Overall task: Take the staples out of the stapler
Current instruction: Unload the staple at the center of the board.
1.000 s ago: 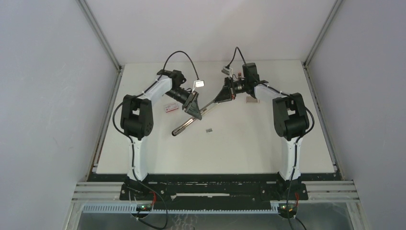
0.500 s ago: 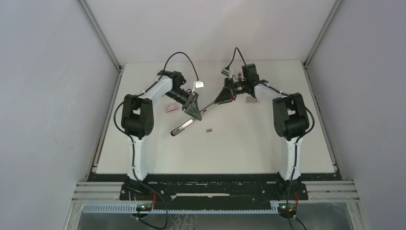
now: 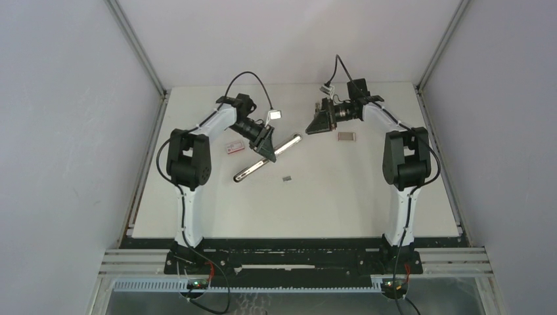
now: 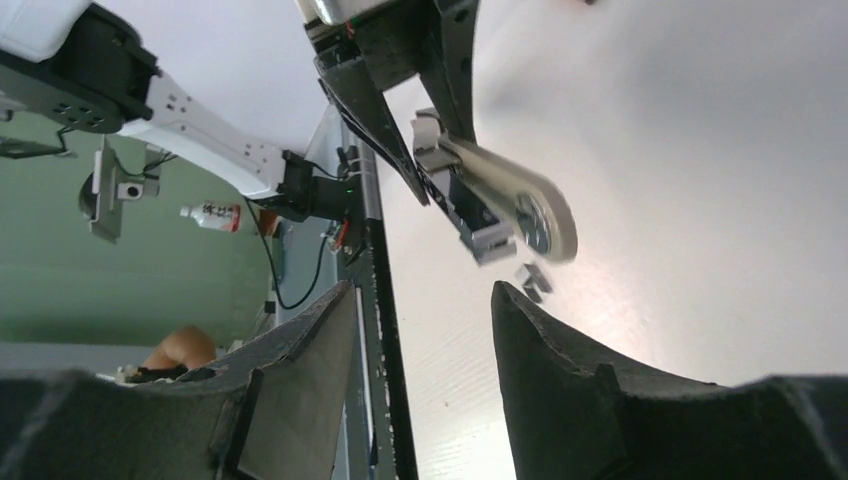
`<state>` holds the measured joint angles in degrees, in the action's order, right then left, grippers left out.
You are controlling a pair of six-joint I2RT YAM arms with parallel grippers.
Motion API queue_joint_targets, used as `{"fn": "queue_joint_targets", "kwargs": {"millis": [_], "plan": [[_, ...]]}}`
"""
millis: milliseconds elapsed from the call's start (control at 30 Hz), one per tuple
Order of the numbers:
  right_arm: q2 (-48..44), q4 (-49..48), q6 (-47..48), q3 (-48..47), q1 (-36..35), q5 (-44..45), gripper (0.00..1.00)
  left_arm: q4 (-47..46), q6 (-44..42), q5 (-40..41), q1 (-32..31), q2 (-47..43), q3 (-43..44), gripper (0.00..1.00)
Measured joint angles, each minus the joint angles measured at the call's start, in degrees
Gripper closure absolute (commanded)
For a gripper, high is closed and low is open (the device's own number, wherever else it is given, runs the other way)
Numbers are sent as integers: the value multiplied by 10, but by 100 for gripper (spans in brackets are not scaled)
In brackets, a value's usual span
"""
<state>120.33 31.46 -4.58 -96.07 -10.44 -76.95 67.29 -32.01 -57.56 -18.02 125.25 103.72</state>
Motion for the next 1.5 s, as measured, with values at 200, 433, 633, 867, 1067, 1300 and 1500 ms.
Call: {"fn": "queue_joint_targets", "kwargs": {"millis": [200,433,633,867,1067,1300,1500], "plan": [[-1,40,32,-1,19,39,47,-68,59,81,0,-7,-8,100],[-25,55,42,-1,37,64,47,-150,102,205,-7,-40,-53,100],[-62,57,42,-1,48,77,47,-210,111,309,-39,-62,-104,100],[-101,56,35,7,56,104,46,-251,109,389,-85,-71,-145,100],[-173,57,31,58,60,126,46,-292,106,453,-125,-80,-182,100],[-233,38,9,101,82,144,45,-361,93,538,-182,-111,-243,100],[-253,11,-10,130,126,152,45,-437,68,627,-228,-141,-303,100]]}}
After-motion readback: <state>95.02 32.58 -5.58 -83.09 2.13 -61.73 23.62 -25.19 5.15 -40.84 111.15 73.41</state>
